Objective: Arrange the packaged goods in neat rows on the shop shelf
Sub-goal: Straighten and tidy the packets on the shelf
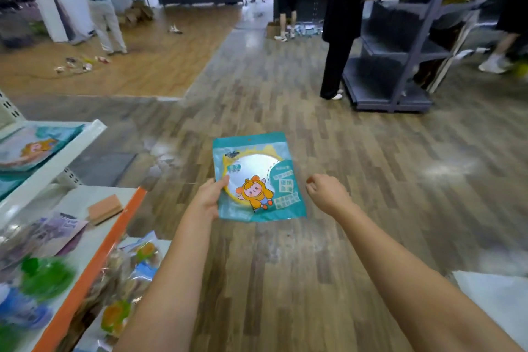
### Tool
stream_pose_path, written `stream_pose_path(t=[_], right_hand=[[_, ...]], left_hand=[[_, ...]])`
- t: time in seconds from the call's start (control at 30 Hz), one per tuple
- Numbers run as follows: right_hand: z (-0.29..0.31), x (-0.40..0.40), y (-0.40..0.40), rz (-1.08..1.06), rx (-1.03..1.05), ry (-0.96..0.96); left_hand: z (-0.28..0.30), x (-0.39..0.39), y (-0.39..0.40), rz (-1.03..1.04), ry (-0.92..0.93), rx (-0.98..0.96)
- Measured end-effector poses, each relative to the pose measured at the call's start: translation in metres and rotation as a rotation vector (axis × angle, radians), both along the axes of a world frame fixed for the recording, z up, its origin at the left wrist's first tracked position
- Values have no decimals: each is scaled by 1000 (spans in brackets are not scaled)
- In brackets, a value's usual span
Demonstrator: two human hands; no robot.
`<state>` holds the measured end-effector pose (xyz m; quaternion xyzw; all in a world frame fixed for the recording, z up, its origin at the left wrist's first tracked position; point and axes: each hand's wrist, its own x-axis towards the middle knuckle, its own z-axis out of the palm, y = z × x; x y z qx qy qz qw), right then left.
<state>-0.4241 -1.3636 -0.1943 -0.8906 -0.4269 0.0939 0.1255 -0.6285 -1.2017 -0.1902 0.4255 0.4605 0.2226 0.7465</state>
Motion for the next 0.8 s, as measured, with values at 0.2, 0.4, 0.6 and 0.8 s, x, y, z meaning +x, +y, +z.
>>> stream_pose_path(t=[0.2, 0.4, 0.6, 0.8], right_hand=[[10, 38, 58, 138, 57, -32], [-10, 39, 119, 281, 17, 32], [-11, 41, 190, 335, 29, 74], [11, 48, 267, 353, 90, 66]], left_hand=[[14, 17, 26, 116, -2, 24], [13, 10, 55, 225, 2, 15], [17, 8, 107, 307, 29, 11], [31, 6, 166, 345, 2, 69]])
